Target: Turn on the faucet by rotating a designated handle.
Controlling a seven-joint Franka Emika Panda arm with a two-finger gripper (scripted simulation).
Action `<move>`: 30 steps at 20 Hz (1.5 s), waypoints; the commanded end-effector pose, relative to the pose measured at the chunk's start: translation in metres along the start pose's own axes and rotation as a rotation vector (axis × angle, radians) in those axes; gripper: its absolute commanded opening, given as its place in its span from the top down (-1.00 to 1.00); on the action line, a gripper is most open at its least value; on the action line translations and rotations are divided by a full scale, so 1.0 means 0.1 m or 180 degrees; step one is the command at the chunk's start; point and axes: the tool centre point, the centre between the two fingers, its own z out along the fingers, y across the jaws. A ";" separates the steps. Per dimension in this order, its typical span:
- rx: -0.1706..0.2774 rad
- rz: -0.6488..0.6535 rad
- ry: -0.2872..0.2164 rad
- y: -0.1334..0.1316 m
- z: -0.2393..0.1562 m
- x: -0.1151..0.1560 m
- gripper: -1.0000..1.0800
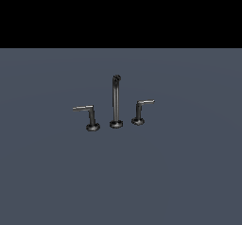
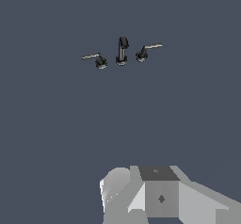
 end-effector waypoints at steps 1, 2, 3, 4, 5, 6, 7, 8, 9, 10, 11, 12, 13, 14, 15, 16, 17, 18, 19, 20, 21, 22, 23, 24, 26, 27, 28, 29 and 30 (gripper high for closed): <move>0.0000 0.0000 0.0000 0.00 0.00 0.00 1.00; 0.0000 0.0002 0.0000 0.00 0.00 0.00 1.00; 0.0000 0.0008 0.0000 0.00 0.01 0.01 1.00; 0.0000 0.0018 0.0000 -0.01 0.02 0.01 1.00; 0.0000 0.0032 0.0000 -0.01 0.03 0.02 1.00; 0.0001 0.0050 0.0000 -0.01 0.04 0.04 1.00; 0.0001 0.0072 -0.0001 -0.02 0.06 0.05 1.00; 0.0001 0.0098 -0.0001 -0.03 0.09 0.07 1.00; 0.0002 0.0128 -0.0001 -0.04 0.12 0.09 1.00; 0.0002 0.0162 -0.0002 -0.04 0.15 0.12 1.00; 0.0003 0.0200 -0.0002 -0.05 0.18 0.15 1.00; 0.0004 0.0242 -0.0002 -0.06 0.22 0.18 1.00; 0.0004 0.0288 -0.0003 -0.07 0.26 0.21 1.00; 0.0005 0.0339 -0.0003 -0.09 0.31 0.25 1.00; 0.0006 0.0394 -0.0004 -0.10 0.36 0.29 1.00; 0.0007 0.0452 -0.0005 -0.11 0.41 0.34 1.00; 0.0008 0.0514 -0.0005 -0.12 0.47 0.38 1.00; 0.0008 0.0579 -0.0006 -0.13 0.52 0.43 1.00; 0.0010 0.0647 -0.0006 -0.14 0.59 0.49 1.00; 0.0011 0.0717 -0.0007 -0.15 0.65 0.54 1.00; 0.0012 0.0790 -0.0008 -0.16 0.72 0.60 1.00; 0.0013 0.0866 -0.0009 -0.17 0.79 0.66 1.00; 0.0014 0.0944 -0.0009 -0.17 0.86 0.72 1.00; 0.0015 0.1025 -0.0010 -0.18 0.93 0.78 1.00; 0.0018 0.1189 -0.0012 -0.18 1.08 0.92 1.00; 0.0019 0.1269 -0.0013 -0.18 1.15 0.98 1.00; 0.0020 0.1348 -0.0013 -0.18 1.22 1.04 1.00; 0.0021 0.1426 -0.0014 -0.18 1.30 1.11 1.00; 0.0023 0.1502 -0.0015 -0.17 1.37 1.17 1.00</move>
